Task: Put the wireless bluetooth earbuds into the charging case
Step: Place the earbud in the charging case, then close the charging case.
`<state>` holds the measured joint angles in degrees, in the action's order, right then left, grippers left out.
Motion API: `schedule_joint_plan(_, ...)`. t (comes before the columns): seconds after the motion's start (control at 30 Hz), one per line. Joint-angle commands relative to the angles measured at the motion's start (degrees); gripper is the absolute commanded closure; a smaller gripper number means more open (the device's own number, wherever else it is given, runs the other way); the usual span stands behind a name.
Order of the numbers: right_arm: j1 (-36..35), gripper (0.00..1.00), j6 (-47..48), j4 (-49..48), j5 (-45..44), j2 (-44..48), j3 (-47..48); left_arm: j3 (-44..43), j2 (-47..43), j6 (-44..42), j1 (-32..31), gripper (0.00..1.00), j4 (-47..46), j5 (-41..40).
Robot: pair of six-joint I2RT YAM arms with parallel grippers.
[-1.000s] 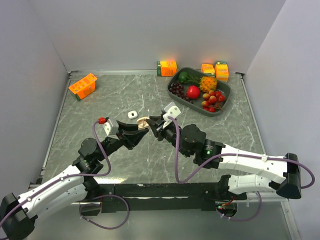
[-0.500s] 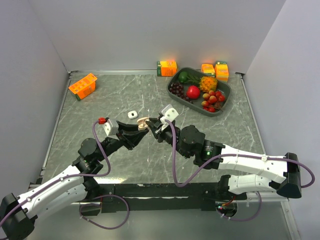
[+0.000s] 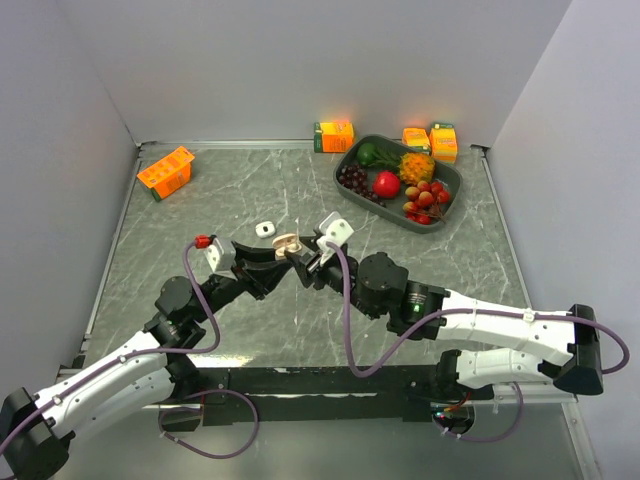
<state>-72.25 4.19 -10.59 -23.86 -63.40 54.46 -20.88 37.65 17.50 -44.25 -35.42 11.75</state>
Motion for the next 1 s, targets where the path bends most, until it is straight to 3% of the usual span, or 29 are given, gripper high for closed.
schedule_joint_plan(0.0, -0.7, 0.43, -1.4, -2.2, 0.7, 3.4, 2.6, -0.2, -0.8, 0.6, 0.1, 0.99, -3.5, 0.1)
schedule_joint_plan(0.2, 0.5, 0.34, -4.1, -1.0, -3.4, 7.8, 4.3, 0.1, -1.4, 0.3, 0.1, 0.99, -3.3, 0.1)
schedule_joint_plan(0.27, 4.1, 0.35, -7.5, 6.0, -3.3, 7.2, 8.8, 0.2, -1.4, -0.1, 0.1, 0.99, -3.1, 1.1)
schedule_joint_plan(0.37, 11.5, 0.53, -13.1, 19.9, 2.8, 3.2, 17.9, 0.2, -0.8, -0.9, 0.1, 0.99, -3.1, 4.6)
schedule_joint_plan(0.4, 12.7, 0.64, -13.8, 22.9, 7.4, 0.8, 20.0, 0.2, -0.2, -1.1, 0.1, 0.99, -3.0, 5.6)
schedule_joint_plan(0.5, 15.9, 0.74, -13.1, 31.0, 12.2, -4.8, 27.5, -0.4, 0.8, -2.6, 0.1, 0.99, -1.3, 9.2)
schedule_joint_plan(0.67, 17.6, 0.75, -12.7, 44.4, 22.5, -15.7, 39.1, -1.0, 1.3, -5.4, 0.1, 0.99, 2.3, 9.4)
schedule_joint_plan(0.97, 17.6, 0.79, -15.3, 47.5, 27.8, -21.7, 39.1, -1.6, 0.1, -6.7, 0.1, 0.99, 4.3, 8.2)
